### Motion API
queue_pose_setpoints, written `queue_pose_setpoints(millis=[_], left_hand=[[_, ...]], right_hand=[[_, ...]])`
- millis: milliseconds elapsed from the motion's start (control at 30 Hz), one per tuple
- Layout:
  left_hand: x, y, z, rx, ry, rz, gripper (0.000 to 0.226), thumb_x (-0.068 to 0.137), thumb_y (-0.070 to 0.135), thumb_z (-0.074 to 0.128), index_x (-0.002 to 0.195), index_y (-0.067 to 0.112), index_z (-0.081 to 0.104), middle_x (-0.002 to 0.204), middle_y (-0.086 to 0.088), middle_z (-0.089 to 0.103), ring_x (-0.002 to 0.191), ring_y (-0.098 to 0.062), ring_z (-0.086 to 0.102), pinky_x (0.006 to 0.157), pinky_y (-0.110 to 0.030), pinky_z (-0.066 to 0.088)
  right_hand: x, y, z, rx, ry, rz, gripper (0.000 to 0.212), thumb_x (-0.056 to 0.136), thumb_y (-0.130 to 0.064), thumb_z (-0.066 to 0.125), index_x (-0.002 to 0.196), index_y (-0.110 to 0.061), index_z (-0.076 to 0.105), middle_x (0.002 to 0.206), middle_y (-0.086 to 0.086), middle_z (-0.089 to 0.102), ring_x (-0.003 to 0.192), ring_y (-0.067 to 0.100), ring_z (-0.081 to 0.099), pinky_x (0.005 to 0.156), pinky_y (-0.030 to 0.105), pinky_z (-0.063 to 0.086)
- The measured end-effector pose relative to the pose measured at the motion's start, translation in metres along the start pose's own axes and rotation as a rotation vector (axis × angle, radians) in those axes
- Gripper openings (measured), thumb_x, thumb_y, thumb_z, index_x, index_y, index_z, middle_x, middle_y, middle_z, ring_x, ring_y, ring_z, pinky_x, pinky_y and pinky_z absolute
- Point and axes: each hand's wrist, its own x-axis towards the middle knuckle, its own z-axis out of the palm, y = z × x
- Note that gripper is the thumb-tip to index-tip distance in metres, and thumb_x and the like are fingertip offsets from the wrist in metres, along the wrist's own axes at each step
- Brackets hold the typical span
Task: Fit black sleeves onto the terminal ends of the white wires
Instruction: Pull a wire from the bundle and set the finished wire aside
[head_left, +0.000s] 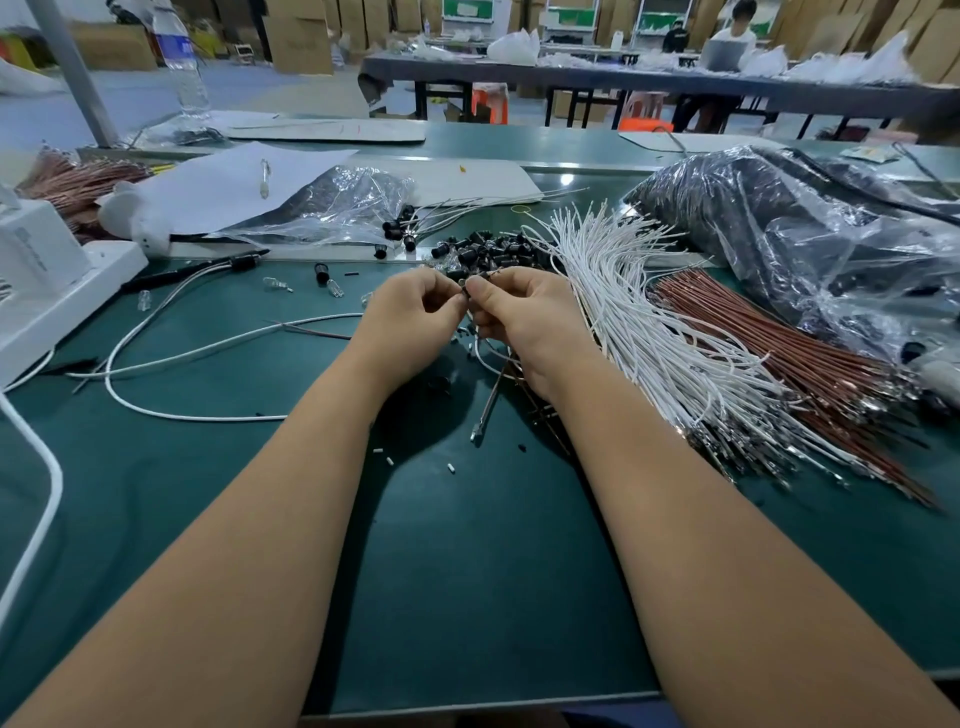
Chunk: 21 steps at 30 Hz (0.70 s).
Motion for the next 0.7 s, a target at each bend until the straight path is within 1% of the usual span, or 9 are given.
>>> queue_pose_setpoints(millis=[100, 133, 233, 300, 333, 400, 467, 567, 700], left_hand=[[0.000, 0.002, 0.001, 0.014, -0.015, 0.017, 0.009, 0.092, 0.014, 0.060, 0.091, 0.007, 0.065, 0.075, -0.002, 0.062, 0.060, -0.005, 0.048, 0.061, -0.020, 0.040], [0.000, 0.002, 0.001, 0.005, -0.016, 0.017, 0.009, 0.092, 0.013, 0.060, 0.091, 0.006, 0.065, 0.075, -0.003, 0.062, 0.060, -0.006, 0.048, 0.061, -0.020, 0.040], [-0.001, 0.002, -0.001, -0.049, 0.000, 0.013, 0.008, 0.092, 0.014, 0.061, 0.088, 0.008, 0.066, 0.069, 0.001, 0.059, 0.055, 0.000, 0.045, 0.055, -0.014, 0.037], [-0.001, 0.003, -0.002, -0.050, 0.031, 0.024, 0.007, 0.091, 0.014, 0.062, 0.087, 0.009, 0.066, 0.067, 0.004, 0.058, 0.053, 0.002, 0.045, 0.055, -0.012, 0.037], [-0.001, 0.003, -0.002, -0.040, 0.049, 0.035, 0.007, 0.091, 0.014, 0.063, 0.088, 0.009, 0.066, 0.068, 0.005, 0.058, 0.056, 0.001, 0.046, 0.057, -0.013, 0.039], [0.000, 0.002, -0.002, -0.029, 0.075, 0.057, 0.006, 0.091, 0.013, 0.063, 0.088, 0.008, 0.065, 0.068, 0.006, 0.057, 0.058, -0.002, 0.047, 0.060, -0.016, 0.040], [0.000, 0.002, -0.003, -0.019, 0.089, 0.073, 0.005, 0.091, 0.012, 0.063, 0.087, 0.008, 0.064, 0.066, 0.006, 0.055, 0.057, -0.004, 0.047, 0.061, -0.018, 0.041], [0.001, 0.001, -0.004, -0.008, 0.117, 0.102, 0.004, 0.090, 0.010, 0.063, 0.086, 0.008, 0.064, 0.067, 0.007, 0.055, 0.059, -0.005, 0.048, 0.062, -0.019, 0.041], [0.001, 0.000, -0.005, 0.013, 0.157, 0.162, 0.002, 0.088, 0.006, 0.064, 0.086, 0.006, 0.065, 0.070, 0.008, 0.056, 0.064, -0.002, 0.049, 0.064, -0.015, 0.040]], right_hand=[[-0.001, 0.000, 0.001, -0.058, 0.004, -0.005, 0.009, 0.089, -0.011, 0.068, 0.086, -0.003, 0.065, 0.063, 0.002, 0.061, 0.052, 0.006, 0.056, 0.053, 0.019, 0.049], [-0.001, -0.001, 0.000, -0.056, 0.008, -0.003, 0.009, 0.088, -0.011, 0.068, 0.087, -0.003, 0.065, 0.063, 0.002, 0.061, 0.052, 0.006, 0.056, 0.053, 0.020, 0.050], [-0.002, -0.002, 0.000, -0.057, 0.011, -0.013, 0.008, 0.087, -0.012, 0.070, 0.086, -0.005, 0.066, 0.061, 0.001, 0.061, 0.052, 0.007, 0.056, 0.054, 0.022, 0.050], [-0.004, -0.003, 0.001, -0.044, 0.005, -0.038, 0.005, 0.087, -0.011, 0.070, 0.084, -0.008, 0.067, 0.061, 0.001, 0.062, 0.052, 0.007, 0.056, 0.054, 0.021, 0.050], [-0.005, -0.004, 0.002, -0.019, 0.006, -0.051, 0.003, 0.087, -0.010, 0.069, 0.086, -0.009, 0.067, 0.063, 0.002, 0.062, 0.053, 0.008, 0.057, 0.054, 0.021, 0.050], [-0.006, -0.007, 0.001, 0.038, 0.039, -0.074, 0.005, 0.088, -0.008, 0.069, 0.092, -0.008, 0.066, 0.065, 0.003, 0.064, 0.052, 0.007, 0.058, 0.053, 0.020, 0.050], [-0.005, -0.010, -0.001, 0.063, 0.080, -0.085, 0.002, 0.089, -0.008, 0.066, 0.090, -0.009, 0.065, 0.067, 0.003, 0.064, 0.052, 0.006, 0.058, 0.052, 0.019, 0.049], [-0.005, -0.012, -0.005, 0.036, 0.119, -0.090, 0.011, 0.092, -0.007, 0.063, 0.083, -0.013, 0.064, 0.066, 0.002, 0.063, 0.052, 0.006, 0.057, 0.052, 0.019, 0.049], [-0.005, -0.013, -0.006, -0.022, 0.113, -0.116, 0.017, 0.090, 0.000, 0.062, 0.080, -0.013, 0.064, 0.066, 0.004, 0.061, 0.051, 0.007, 0.055, 0.053, 0.021, 0.050]])
